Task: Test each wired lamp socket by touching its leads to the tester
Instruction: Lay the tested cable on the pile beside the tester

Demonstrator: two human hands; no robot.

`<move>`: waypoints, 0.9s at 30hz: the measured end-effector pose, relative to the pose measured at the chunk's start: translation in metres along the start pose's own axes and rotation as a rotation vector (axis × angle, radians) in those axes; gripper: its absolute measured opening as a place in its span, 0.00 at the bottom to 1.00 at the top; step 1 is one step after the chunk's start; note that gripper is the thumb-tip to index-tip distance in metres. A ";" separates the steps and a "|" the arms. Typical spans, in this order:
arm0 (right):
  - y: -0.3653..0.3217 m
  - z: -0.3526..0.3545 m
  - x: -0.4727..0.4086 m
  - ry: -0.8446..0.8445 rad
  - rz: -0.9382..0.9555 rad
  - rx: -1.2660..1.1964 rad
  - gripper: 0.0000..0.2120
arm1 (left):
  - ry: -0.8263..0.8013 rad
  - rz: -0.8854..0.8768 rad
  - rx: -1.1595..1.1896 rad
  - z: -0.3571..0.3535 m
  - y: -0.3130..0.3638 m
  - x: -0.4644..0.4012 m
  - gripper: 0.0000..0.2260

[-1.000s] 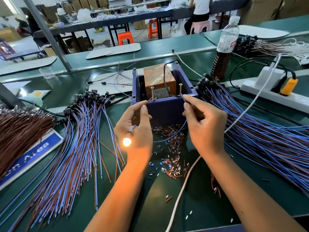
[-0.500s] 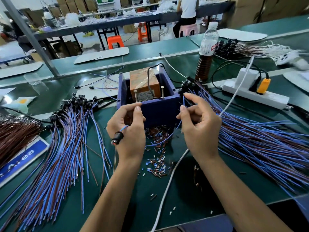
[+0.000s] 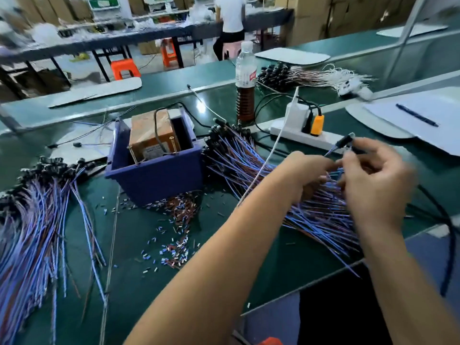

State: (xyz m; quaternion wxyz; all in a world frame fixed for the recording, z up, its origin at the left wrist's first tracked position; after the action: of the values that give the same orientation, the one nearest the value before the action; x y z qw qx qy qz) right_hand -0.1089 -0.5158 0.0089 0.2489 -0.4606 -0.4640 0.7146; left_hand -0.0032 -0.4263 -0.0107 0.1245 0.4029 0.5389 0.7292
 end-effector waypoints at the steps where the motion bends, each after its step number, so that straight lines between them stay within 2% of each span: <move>1: 0.004 0.005 -0.006 -0.012 -0.026 0.047 0.09 | -0.006 0.031 0.076 -0.006 0.002 -0.006 0.13; 3: 0.005 0.015 -0.014 -0.001 -0.007 0.178 0.12 | 0.032 0.060 0.252 -0.006 0.006 -0.015 0.15; 6: -0.011 0.012 -0.016 -0.018 0.150 0.370 0.14 | 0.037 0.042 0.594 0.001 0.010 -0.023 0.15; 8: -0.020 -0.009 -0.010 -0.188 0.264 0.476 0.15 | 0.108 0.002 0.793 0.009 0.012 -0.027 0.16; 11: -0.023 -0.043 0.002 -0.518 0.229 0.447 0.19 | 0.212 -0.108 0.942 0.021 0.015 -0.027 0.19; 15: -0.028 -0.057 0.004 -0.610 0.200 0.381 0.16 | 0.276 -0.227 1.130 0.046 0.021 -0.018 0.17; 18: -0.031 -0.053 -0.002 -0.587 0.219 0.421 0.07 | 0.368 -0.284 1.008 0.066 0.024 -0.011 0.06; 20: -0.032 -0.050 -0.005 -0.587 0.219 0.453 0.07 | 0.410 -0.323 0.880 0.079 0.027 -0.008 0.03; 24: -0.036 -0.046 -0.007 -0.608 0.216 0.512 0.07 | 0.536 -0.431 0.550 0.105 0.034 0.006 0.09; 27: -0.035 -0.052 -0.004 -0.625 0.226 0.600 0.08 | 0.741 -0.488 0.086 0.117 0.036 0.023 0.09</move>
State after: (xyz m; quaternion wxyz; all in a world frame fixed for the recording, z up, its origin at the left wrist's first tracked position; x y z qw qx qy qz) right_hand -0.0636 -0.4807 0.0346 0.1398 -0.1776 -0.2361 0.9451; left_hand 0.0755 -0.3458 0.0430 0.0747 -0.0201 0.6562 0.7506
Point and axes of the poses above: each hand's wrist, its own x-axis away from the middle knuckle, its own z-axis out of the back of the hand, y = z × x, the point moved 6 cm from there along -x, towards the middle knuckle, and after that the axes turned 4 degrees about -y, right-handed, at the moved point
